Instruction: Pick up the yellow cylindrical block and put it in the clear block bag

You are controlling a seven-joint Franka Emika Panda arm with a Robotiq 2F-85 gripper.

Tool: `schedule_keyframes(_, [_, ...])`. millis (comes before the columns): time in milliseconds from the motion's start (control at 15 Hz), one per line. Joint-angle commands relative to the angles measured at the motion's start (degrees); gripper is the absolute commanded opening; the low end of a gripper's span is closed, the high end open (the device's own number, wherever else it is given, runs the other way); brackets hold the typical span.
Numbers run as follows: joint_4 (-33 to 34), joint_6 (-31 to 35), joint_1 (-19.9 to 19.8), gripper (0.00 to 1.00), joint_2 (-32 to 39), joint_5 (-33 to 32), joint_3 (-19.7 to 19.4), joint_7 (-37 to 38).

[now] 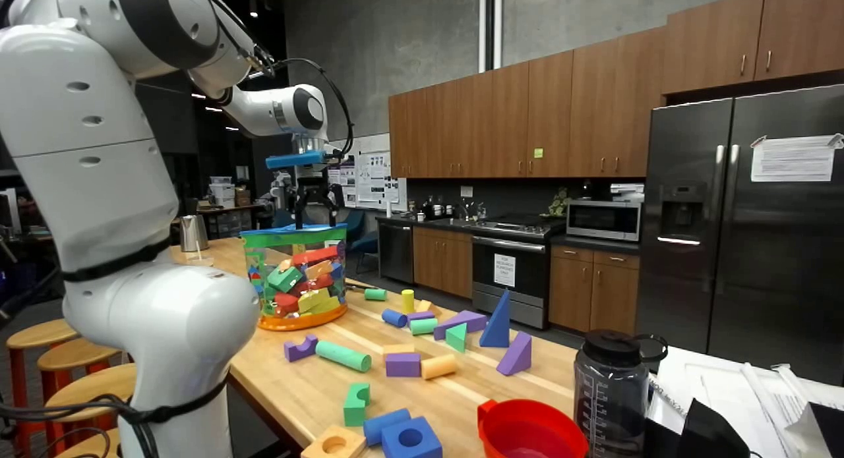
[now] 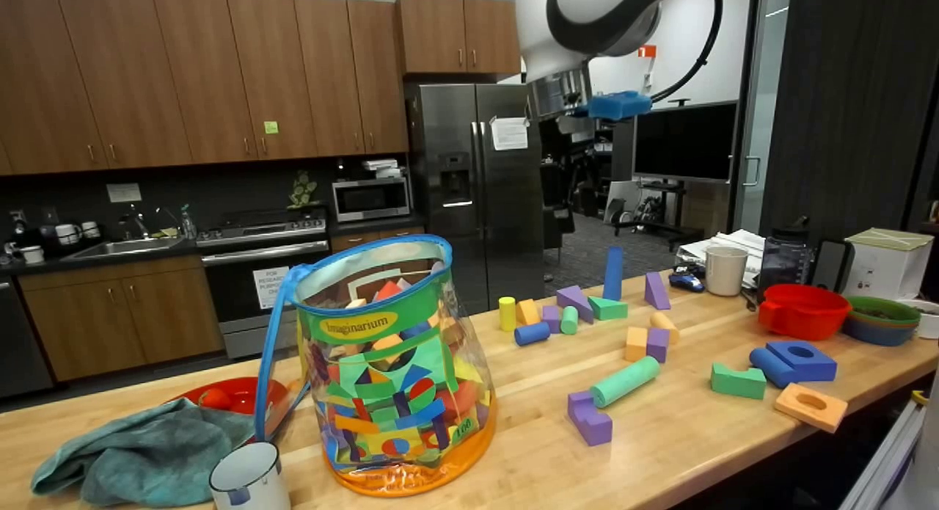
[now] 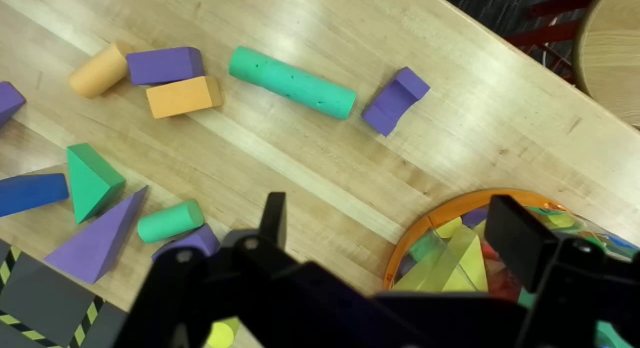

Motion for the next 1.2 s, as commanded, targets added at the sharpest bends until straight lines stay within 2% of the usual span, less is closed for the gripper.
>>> schedule_keyframes(0, [0.2, -0.2, 0.6, 1.00, 0.1, -0.1, -0.5, 0.1])
schedule_keyframes(1133, [0.2, -0.2, 0.6, 1.00, 0.1, -0.1, -0.5, 0.1])
